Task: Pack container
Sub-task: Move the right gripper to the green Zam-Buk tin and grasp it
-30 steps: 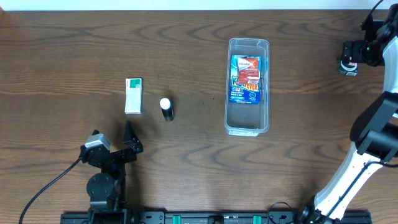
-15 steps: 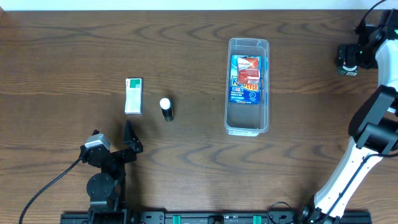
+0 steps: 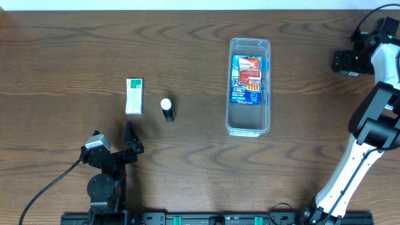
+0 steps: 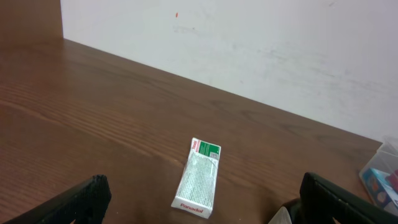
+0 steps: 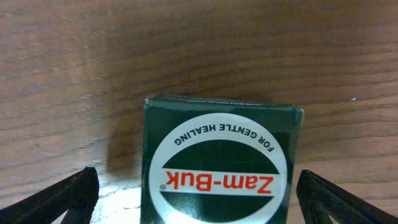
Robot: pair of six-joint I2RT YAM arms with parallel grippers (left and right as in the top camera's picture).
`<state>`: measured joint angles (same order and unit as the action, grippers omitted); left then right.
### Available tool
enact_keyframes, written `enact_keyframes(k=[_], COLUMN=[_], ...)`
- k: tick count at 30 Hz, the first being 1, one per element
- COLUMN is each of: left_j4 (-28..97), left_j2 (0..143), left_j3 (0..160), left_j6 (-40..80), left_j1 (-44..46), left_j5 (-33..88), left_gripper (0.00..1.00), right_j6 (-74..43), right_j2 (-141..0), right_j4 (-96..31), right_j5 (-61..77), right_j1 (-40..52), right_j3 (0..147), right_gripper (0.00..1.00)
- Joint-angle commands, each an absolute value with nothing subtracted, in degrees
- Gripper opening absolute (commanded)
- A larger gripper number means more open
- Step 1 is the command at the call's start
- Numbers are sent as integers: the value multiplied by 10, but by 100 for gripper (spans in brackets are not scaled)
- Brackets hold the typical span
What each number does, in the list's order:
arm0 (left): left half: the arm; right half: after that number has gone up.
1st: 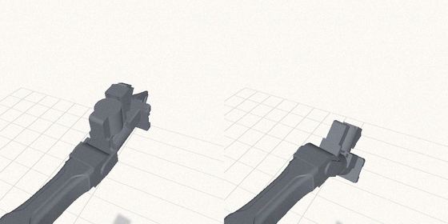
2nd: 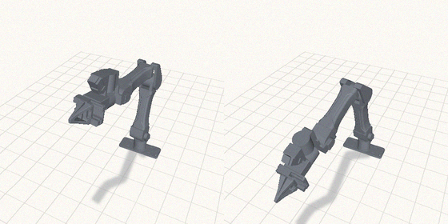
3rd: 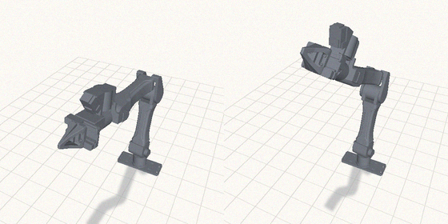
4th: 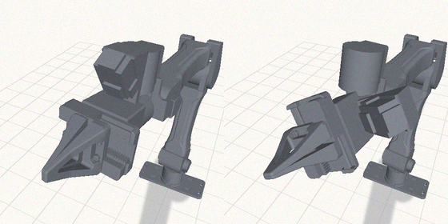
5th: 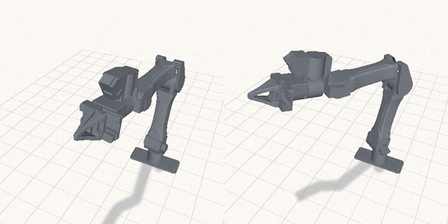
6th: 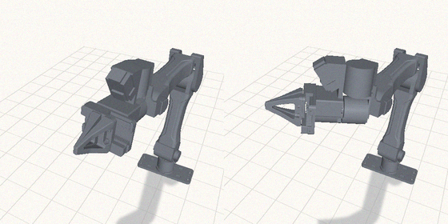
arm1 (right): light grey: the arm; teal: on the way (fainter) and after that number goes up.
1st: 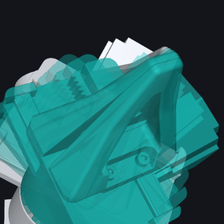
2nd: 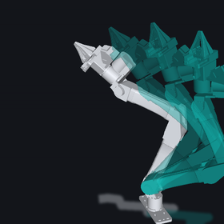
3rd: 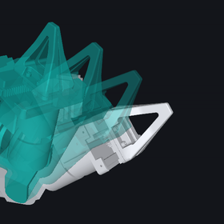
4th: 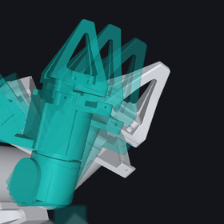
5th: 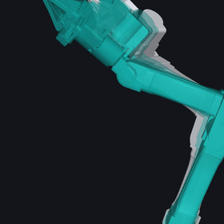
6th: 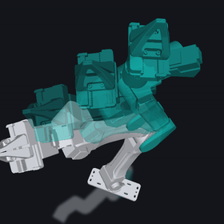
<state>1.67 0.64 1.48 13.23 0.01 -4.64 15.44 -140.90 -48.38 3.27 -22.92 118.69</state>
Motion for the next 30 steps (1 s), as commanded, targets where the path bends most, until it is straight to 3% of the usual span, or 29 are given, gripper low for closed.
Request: enact_keyframes(k=[1,17,30], left_j4=[37,37,37], left_j2=[6,6,6], left_j3=[2,2,2], left_j6=[125,125,125], left_j1=[-4,-4,-4], left_j5=[-53,-53,-53], left_gripper=[98,98,98], right_j6=[151,150,150], right_j2=[-1414,-1417,-1417], right_j4=[-481,-476,-470], right_j5=[39,41,62], right_j1=[-237,-241,-241], right_j3=[1187,1187,1187], right_gripper=[99,95,85])
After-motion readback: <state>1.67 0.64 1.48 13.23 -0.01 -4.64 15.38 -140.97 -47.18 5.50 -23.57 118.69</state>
